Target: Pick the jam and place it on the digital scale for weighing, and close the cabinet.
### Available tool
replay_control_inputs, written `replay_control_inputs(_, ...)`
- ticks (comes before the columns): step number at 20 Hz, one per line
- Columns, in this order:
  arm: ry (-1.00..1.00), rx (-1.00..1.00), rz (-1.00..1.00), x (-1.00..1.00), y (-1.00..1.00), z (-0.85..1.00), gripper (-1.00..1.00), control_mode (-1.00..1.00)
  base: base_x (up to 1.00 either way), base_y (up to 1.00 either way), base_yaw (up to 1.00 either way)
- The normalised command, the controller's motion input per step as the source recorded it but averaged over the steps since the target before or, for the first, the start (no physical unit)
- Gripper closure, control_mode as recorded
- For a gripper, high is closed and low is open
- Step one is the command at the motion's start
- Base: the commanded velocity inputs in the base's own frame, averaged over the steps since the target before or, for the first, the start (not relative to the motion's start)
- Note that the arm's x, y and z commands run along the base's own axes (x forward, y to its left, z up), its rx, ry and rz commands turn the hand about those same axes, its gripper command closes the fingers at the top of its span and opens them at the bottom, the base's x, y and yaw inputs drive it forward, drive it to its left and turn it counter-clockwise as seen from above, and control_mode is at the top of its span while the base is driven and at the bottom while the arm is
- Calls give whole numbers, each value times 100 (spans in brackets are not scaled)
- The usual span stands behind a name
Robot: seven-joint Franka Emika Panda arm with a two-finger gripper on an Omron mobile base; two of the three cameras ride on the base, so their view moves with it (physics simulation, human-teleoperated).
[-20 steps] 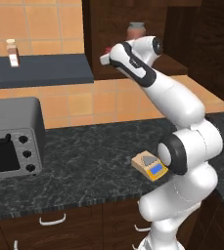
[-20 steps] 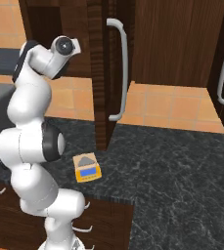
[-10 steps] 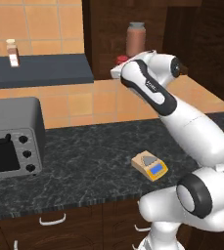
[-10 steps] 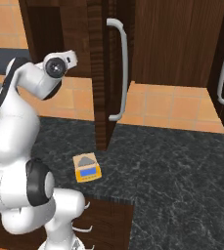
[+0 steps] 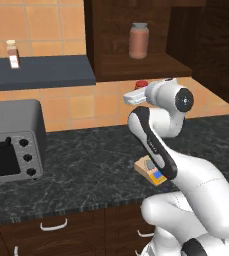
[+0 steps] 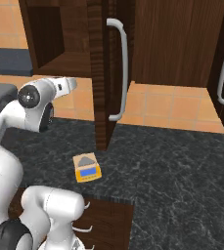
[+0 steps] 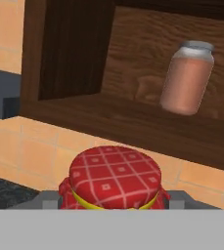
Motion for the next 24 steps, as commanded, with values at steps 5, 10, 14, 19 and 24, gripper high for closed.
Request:
replay_control_inputs(5,8,-5,6,-52,-48,-38,100,-100,0,0,0)
replay_control_inputs(10,8,-4,25,-3,-16,-35,100,-100,0,0,0)
replay_control_inputs(14,0,0,28,14,0,-51,100,-100,0,0,0)
replay_control_inputs(19,0,1,28,29,-4,-73,100,-100,0,0,0)
replay_control_inputs(24,9,0,26,28,-17,-60,100,-100,0,0,0)
